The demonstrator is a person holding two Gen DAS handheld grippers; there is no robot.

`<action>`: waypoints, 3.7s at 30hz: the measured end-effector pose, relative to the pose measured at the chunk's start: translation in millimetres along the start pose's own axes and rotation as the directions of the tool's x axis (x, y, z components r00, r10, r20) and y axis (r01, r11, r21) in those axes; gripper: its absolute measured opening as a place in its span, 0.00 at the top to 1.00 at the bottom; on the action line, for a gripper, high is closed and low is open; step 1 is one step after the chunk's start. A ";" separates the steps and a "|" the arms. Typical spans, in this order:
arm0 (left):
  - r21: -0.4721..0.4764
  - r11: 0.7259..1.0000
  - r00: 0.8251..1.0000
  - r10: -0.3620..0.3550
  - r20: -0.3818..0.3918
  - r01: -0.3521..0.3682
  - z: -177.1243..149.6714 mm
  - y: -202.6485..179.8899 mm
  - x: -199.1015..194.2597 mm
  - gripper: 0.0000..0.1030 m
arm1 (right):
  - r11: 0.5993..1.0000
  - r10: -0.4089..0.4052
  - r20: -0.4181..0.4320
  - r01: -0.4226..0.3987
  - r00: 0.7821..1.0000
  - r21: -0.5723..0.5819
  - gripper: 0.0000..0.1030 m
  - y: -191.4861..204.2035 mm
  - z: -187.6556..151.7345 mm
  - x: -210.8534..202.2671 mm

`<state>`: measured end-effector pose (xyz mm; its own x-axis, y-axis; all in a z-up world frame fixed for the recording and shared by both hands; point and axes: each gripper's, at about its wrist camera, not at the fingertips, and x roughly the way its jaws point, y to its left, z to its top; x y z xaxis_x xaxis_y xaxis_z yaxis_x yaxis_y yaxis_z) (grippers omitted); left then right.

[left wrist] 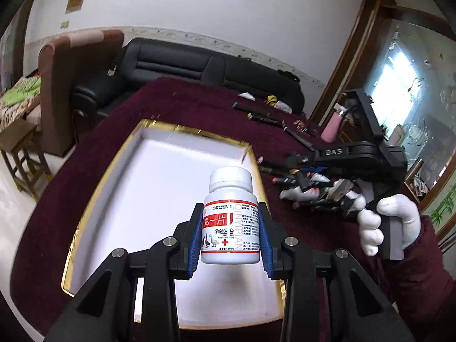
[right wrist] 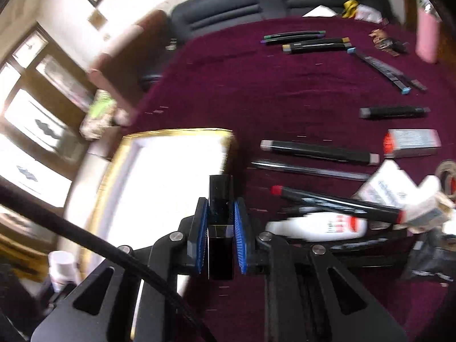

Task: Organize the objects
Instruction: 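Lower the white bottle into the tray and open the left gripper while the right gripper releases the lipstick there, then grasp the tall white spray bottle with the left gripper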

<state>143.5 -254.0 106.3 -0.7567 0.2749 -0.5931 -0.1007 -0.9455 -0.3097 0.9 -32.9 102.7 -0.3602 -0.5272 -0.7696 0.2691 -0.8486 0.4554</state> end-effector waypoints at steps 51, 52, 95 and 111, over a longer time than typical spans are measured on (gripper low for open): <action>-0.387 0.922 0.962 -0.130 -0.239 0.028 43.6 67.2 181.1 0.68 | 0.998 -0.056 0.145 0.052 0.988 0.031 0.69 3.4 32.9 -19.0; -0.375 0.926 0.959 -0.135 -0.247 0.034 43.2 62.4 182.6 0.67 | 0.998 -0.054 0.159 0.050 0.986 0.029 0.69 -1.2 26.2 -29.4; 0.447 0.879 0.890 0.059 -0.452 0.168 -3.5 -208.0 232.6 0.47 | 0.939 -0.145 0.397 0.000 0.906 0.344 0.08 -229.1 -133.5 -136.4; 0.218 0.946 0.905 -0.137 -0.402 0.240 -15.3 -181.1 181.7 0.85 | 0.935 -0.184 0.349 0.054 0.919 0.350 0.08 -226.6 -133.4 -129.3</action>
<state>34.1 -30.2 43.2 -0.4113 0.4488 -0.7934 -0.4178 -0.8664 -0.2736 105.6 233.4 39.4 -0.6927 -0.3429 -0.6345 -0.0810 -0.8372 0.5408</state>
